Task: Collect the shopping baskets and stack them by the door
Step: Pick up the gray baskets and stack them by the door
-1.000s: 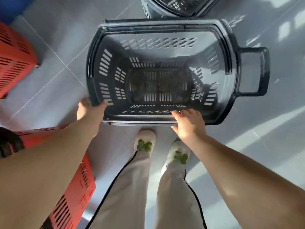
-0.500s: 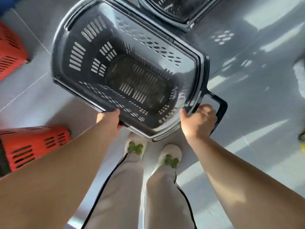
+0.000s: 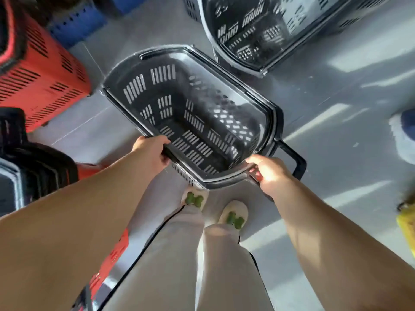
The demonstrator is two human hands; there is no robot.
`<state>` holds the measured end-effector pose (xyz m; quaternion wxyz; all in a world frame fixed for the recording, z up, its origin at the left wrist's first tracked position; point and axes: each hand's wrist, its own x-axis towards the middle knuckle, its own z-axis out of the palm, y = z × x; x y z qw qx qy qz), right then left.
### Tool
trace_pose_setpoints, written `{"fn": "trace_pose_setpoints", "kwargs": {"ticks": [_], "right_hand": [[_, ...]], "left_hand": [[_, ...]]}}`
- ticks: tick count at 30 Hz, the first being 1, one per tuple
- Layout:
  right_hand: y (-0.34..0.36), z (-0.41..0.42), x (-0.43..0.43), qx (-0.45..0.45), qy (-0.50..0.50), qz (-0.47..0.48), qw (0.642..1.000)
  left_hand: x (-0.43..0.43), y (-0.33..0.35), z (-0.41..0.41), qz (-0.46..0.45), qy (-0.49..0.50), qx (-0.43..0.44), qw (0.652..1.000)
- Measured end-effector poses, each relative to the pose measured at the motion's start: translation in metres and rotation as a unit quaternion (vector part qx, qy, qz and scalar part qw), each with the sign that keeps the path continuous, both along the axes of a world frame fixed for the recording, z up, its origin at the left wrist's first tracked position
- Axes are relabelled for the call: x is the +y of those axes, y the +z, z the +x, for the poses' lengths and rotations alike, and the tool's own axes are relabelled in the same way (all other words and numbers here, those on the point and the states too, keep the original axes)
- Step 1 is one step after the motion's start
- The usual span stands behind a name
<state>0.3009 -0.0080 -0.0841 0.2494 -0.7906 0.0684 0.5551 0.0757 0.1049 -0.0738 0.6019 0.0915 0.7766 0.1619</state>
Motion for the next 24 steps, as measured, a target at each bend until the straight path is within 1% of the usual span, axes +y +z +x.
{"fn": "trace_pose_setpoints", "kwargs": {"ticks": [2,3,4,6,7,8,9,11,13,15,16,18,20,24], "right_hand": [[0.038,0.0,-0.013,0.012,0.008,0.019,1.0],[0.062,0.002,-0.021,0.003,0.022,0.05,0.999],[0.079,0.002,-0.026,0.016,0.047,0.067,0.997],[0.119,0.004,-0.034,0.044,0.03,0.112,0.992],[0.137,0.006,-0.036,0.031,0.006,0.119,0.992],[0.159,0.003,-0.038,0.018,0.031,0.119,0.992],[0.176,0.002,-0.037,-0.002,0.02,0.118,0.993],[0.215,0.003,-0.033,-0.006,0.004,0.115,0.993],[0.251,0.006,-0.027,-0.008,0.016,0.143,0.989],[0.269,0.009,-0.021,-0.015,0.014,0.163,0.986],[0.281,0.01,-0.015,-0.032,0.033,0.167,0.985],[0.298,0.009,0.001,-0.036,0.063,0.19,0.979],[0.315,0.005,0.023,-0.026,0.078,0.217,0.973],[0.335,-0.012,0.074,-0.047,0.104,0.247,0.962]], "left_hand": [[-0.012,0.038,-0.006,0.008,0.006,0.008,1.0],[-0.02,0.062,-0.01,0.012,0.014,0.008,1.0],[-0.027,0.08,-0.013,0.015,0.019,0.004,1.0],[-0.039,0.115,-0.018,0.024,0.025,-0.006,0.999],[-0.043,0.133,-0.019,0.034,0.03,-0.012,0.999],[-0.048,0.154,-0.02,0.045,0.037,-0.017,0.998],[-0.05,0.17,-0.019,0.054,0.044,-0.021,0.997],[-0.054,0.205,-0.019,0.082,0.041,-0.03,0.995],[-0.054,0.234,-0.023,0.115,0.041,-0.037,0.992],[-0.05,0.25,-0.027,0.148,0.032,-0.035,0.988],[-0.048,0.26,-0.029,0.164,0.032,-0.039,0.985],[-0.04,0.278,-0.033,0.186,0.036,-0.042,0.981],[-0.029,0.292,-0.04,0.201,0.054,-0.039,0.977],[0.001,0.305,-0.06,0.233,0.077,-0.029,0.969]]}}
